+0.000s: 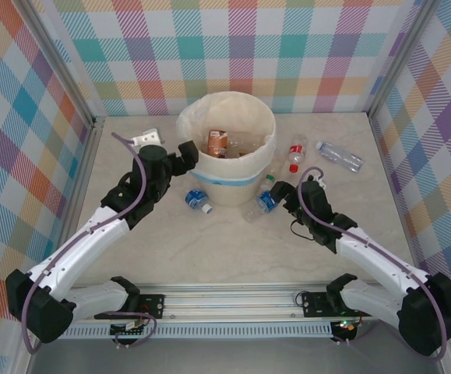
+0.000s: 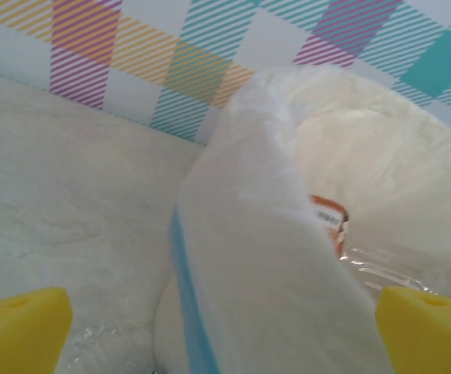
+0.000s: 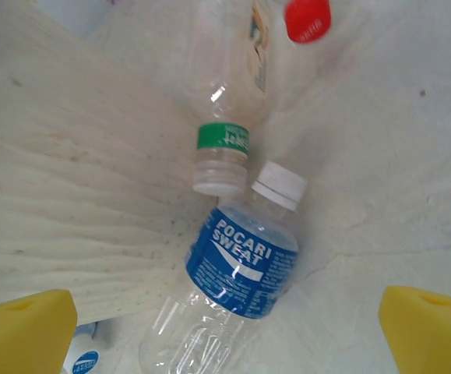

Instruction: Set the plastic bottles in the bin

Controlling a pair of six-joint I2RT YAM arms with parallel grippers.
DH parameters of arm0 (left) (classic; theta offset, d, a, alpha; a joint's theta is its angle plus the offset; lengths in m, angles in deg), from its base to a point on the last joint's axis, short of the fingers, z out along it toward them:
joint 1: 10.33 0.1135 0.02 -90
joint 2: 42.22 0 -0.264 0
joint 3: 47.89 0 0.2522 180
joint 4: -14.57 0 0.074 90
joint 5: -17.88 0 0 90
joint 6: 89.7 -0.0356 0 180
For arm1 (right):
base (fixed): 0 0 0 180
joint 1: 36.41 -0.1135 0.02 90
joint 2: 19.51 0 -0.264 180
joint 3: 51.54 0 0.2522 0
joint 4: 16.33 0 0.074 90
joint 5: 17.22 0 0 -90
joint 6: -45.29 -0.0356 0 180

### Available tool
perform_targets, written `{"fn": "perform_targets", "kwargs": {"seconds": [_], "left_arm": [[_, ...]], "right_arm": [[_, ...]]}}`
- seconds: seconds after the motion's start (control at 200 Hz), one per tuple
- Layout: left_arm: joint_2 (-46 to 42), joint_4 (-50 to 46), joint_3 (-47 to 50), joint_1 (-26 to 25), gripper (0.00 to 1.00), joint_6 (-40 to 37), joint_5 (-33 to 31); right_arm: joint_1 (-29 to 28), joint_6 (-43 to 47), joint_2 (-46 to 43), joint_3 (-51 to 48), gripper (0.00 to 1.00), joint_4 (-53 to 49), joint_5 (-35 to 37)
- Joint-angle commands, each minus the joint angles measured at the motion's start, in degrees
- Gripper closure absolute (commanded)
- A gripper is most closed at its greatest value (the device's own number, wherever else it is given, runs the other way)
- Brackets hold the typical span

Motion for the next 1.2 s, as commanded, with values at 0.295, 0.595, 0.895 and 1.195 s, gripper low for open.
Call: {"fn": "perform_targets", "kwargs": {"seconds": [0.295, 0.595, 0.895, 1.195], "left_arm": [[-7.96, 1.16, 11.95, 9.05, 0.00, 13.77, 1.34], [-9.45, 2.59, 15.66, 12.07, 0.00, 17.15, 3.98], [-8.02, 2.66, 15.62, 13.01, 0.00, 17.73, 5.89], [-7.49, 2.83, 15.79, 13.58, 0.00, 18.17, 6.36]], "right_arm": [[-2.65, -7.87, 12.76, 1.89, 0.00, 9.51, -2.20], [-4.61, -12.53, 20.49, 4.78, 0.01, 10.19, 2.31], [-7.93, -16.08, 28.06, 7.13, 0.08, 10.48, 5.12], [-9.12, -17.60, 33.31, 6.99, 0.25, 11.04, 6.66]]}}
